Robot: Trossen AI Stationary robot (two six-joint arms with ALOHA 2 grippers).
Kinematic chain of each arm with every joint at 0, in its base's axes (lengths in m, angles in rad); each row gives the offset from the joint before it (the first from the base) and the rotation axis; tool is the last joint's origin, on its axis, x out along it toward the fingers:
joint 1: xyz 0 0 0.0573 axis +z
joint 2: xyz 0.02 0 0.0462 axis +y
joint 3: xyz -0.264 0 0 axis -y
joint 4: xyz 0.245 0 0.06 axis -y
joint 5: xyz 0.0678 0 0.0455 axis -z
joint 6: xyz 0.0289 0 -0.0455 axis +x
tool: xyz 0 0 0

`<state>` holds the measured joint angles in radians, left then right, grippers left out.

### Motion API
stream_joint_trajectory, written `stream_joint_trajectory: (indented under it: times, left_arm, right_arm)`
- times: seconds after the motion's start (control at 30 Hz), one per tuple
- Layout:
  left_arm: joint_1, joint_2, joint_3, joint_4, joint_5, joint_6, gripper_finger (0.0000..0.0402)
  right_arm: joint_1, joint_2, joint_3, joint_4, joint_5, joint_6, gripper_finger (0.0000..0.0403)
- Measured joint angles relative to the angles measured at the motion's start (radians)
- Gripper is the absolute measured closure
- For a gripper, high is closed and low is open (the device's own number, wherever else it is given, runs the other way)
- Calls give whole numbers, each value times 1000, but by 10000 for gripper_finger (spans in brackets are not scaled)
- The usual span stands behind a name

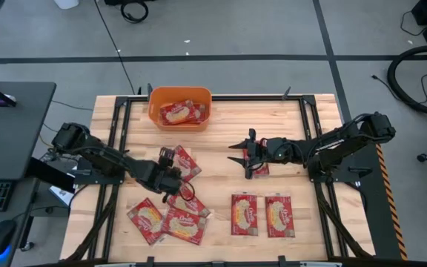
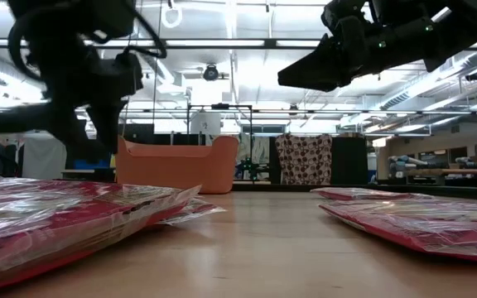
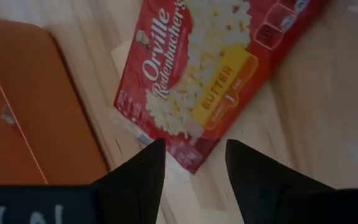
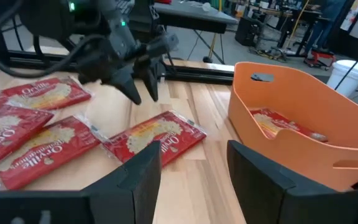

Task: Sort popcorn bags into baskets
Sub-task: Put the popcorn bag into the orange bin

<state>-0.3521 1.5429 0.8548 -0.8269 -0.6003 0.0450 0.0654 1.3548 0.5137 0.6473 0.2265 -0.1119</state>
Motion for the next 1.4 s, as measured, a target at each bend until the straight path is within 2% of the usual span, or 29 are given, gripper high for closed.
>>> stream_joint_trajectory:
  times: [0.47, 0.9, 1.03, 1.23, 1.4]
  left_arm:
    - [2, 1, -178, 239, -19, 100, 230]
    - [36, 1, -274, 397, -95, 159, 234]
    - [63, 2, -275, 411, -76, 158, 273]
    - [110, 2, -271, 411, -11, 142, 384]
    - [141, 2, -211, 377, -6, 126, 396]
  right_arm:
    - [0, 0, 0, 4, -40, -1, 215]
    - [0, 0, 0, 13, -40, -3, 215]
    - [0, 0, 0, 13, -40, -3, 215]
    - [0, 0, 0, 12, -40, -3, 215]
    - [0, 0, 0, 10, -40, -3, 215]
